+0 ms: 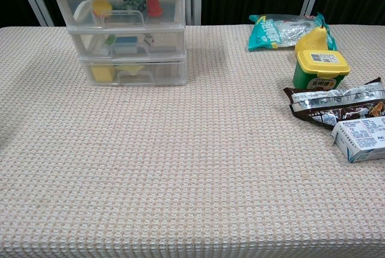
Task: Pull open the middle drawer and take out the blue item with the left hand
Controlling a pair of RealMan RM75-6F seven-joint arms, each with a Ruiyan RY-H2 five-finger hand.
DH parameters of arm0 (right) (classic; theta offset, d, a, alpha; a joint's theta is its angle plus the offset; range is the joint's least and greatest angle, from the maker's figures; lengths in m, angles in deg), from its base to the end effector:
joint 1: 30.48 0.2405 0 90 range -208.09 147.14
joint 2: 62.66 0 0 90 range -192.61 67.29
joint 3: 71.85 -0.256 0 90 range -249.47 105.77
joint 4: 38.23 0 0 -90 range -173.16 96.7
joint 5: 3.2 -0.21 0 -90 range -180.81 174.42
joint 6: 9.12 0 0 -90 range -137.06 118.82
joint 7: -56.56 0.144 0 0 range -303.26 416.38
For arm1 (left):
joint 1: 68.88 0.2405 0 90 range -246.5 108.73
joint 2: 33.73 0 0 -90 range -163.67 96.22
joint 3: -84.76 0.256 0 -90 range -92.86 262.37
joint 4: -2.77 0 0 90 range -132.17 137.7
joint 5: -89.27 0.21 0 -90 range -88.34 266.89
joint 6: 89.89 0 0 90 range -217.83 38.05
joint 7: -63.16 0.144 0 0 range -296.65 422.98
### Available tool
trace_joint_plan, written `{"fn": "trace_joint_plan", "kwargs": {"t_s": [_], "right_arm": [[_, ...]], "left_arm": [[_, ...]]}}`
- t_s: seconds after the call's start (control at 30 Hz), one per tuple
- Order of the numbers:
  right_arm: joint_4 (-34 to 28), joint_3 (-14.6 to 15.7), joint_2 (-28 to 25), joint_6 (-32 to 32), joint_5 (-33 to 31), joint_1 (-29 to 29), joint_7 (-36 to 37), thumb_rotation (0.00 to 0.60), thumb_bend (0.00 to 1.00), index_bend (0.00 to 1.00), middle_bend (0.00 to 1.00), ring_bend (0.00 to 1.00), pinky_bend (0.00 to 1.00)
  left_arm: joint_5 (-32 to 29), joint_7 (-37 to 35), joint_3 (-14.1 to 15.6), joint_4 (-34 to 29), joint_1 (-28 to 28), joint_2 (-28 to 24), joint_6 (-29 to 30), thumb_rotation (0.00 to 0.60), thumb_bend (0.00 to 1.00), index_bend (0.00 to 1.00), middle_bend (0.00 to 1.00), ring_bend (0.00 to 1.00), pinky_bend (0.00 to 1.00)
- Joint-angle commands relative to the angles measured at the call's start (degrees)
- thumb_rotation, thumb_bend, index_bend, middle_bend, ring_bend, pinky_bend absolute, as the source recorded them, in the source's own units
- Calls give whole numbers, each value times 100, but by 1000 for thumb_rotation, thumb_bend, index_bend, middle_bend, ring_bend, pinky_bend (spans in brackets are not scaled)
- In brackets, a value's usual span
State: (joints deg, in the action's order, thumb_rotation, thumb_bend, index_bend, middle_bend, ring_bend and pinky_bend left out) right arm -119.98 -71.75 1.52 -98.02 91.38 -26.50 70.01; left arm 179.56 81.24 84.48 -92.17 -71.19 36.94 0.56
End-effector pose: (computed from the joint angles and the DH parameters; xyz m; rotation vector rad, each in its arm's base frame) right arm -0.3295 -0.1664 0.1691 1.4839 -0.8973 1.0094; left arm -0.2865 0.1567 0.1234 -1.4391 -0.7449 -0.8232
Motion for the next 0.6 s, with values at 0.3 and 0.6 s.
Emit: {"fn": "trace_joint_plan", "kwargs": {"t_s": [0.3, 0.6], "right_arm": [[-194, -64, 52, 199, -89, 119, -306, 600, 329, 0, 0, 0, 0], [-383, -187, -121, 205, -57, 255, -412, 600, 330, 0, 0, 0, 0]], "left_arm": [[-234, -76, -105, 46, -89, 7, -222, 600, 0, 217, 198, 165, 187], [271, -955, -271, -82, -568, 316, -444, 600, 7, 226, 278, 263, 366]]}}
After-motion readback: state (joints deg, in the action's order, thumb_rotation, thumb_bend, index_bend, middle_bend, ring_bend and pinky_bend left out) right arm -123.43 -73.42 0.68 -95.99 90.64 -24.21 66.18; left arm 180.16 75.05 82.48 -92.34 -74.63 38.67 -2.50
